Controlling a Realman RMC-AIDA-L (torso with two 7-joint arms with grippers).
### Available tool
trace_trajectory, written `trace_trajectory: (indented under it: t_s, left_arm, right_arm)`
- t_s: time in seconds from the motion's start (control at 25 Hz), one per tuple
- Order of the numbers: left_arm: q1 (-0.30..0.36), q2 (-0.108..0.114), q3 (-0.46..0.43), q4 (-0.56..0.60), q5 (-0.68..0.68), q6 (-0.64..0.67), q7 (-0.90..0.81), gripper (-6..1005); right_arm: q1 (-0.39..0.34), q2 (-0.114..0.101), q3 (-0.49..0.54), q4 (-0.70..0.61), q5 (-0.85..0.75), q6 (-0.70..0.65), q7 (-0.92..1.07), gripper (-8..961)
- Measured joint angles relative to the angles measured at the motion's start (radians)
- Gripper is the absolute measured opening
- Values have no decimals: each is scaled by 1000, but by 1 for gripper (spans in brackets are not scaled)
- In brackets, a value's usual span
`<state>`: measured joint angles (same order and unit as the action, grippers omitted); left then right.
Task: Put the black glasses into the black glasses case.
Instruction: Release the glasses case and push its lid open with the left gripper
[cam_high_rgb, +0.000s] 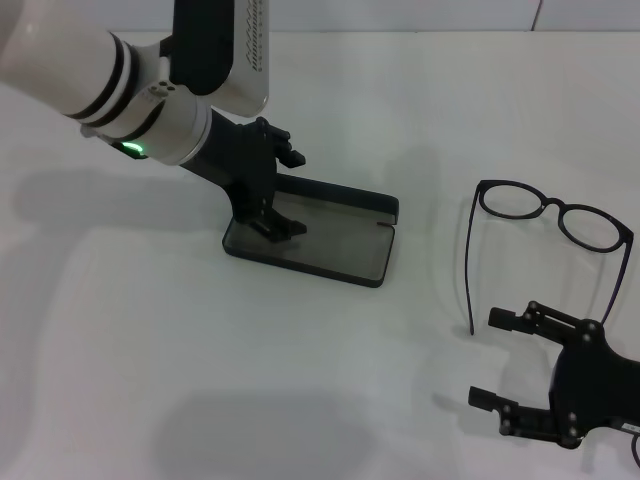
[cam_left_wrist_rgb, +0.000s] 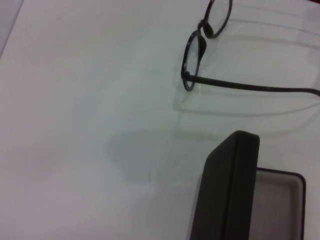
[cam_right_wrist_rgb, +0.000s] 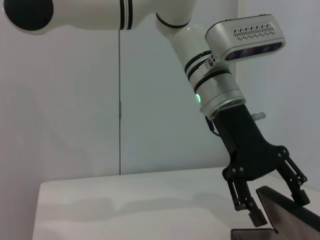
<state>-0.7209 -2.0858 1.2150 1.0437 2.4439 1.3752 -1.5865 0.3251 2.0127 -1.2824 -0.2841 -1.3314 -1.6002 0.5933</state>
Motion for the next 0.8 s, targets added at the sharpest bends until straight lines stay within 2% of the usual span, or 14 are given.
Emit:
trace_trajectory:
  t_s: [0.36, 0.52, 0.8]
  left_arm:
    - [3, -2, 12, -1, -9, -2, 21, 828]
    - [18, -1, 50, 17, -4, -2, 28, 755]
    - [26, -2, 48, 24, -8, -17, 30, 628]
  right_arm:
    - [2, 0, 0, 11, 0, 0, 0, 800]
    - [2, 0, 0, 11, 0, 2, 0, 800]
    - [2, 0, 0, 13, 0, 3, 0, 799]
